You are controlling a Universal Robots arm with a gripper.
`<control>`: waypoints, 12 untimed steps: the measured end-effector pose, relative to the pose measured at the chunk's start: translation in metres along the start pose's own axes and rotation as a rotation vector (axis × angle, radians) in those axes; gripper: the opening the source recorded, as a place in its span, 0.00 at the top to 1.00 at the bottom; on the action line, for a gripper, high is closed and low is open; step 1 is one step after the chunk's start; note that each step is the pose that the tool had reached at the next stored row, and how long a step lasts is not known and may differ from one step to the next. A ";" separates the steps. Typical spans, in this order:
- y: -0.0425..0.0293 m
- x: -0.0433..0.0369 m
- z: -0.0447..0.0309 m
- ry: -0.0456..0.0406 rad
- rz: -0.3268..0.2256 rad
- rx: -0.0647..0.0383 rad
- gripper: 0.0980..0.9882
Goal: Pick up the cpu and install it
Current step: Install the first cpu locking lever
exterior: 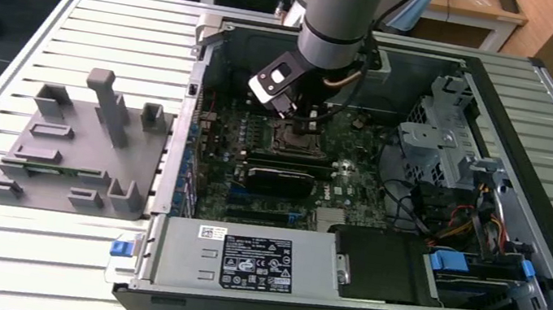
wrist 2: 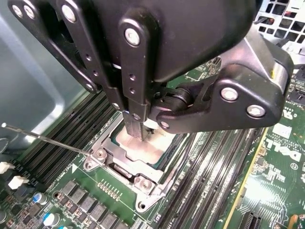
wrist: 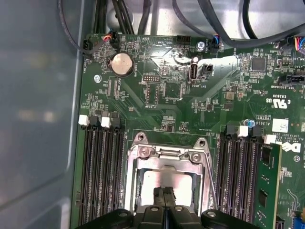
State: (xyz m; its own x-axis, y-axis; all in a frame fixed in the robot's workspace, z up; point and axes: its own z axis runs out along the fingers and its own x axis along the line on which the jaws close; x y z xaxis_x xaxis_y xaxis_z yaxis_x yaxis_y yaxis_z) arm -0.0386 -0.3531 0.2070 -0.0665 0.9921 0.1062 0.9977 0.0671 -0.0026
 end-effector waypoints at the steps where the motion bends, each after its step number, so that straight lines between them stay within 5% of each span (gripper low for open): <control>1: 0.0004 0.0000 0.0000 0.0000 0.000 0.000 0.99; 12: 0.0008 0.0001 -0.0009 0.0003 0.000 0.000 0.99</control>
State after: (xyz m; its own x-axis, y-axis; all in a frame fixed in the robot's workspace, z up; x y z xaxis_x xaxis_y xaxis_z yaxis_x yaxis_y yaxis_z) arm -0.0377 -0.3531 0.2079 -0.0665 0.9921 0.1065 0.9977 0.0671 -0.0025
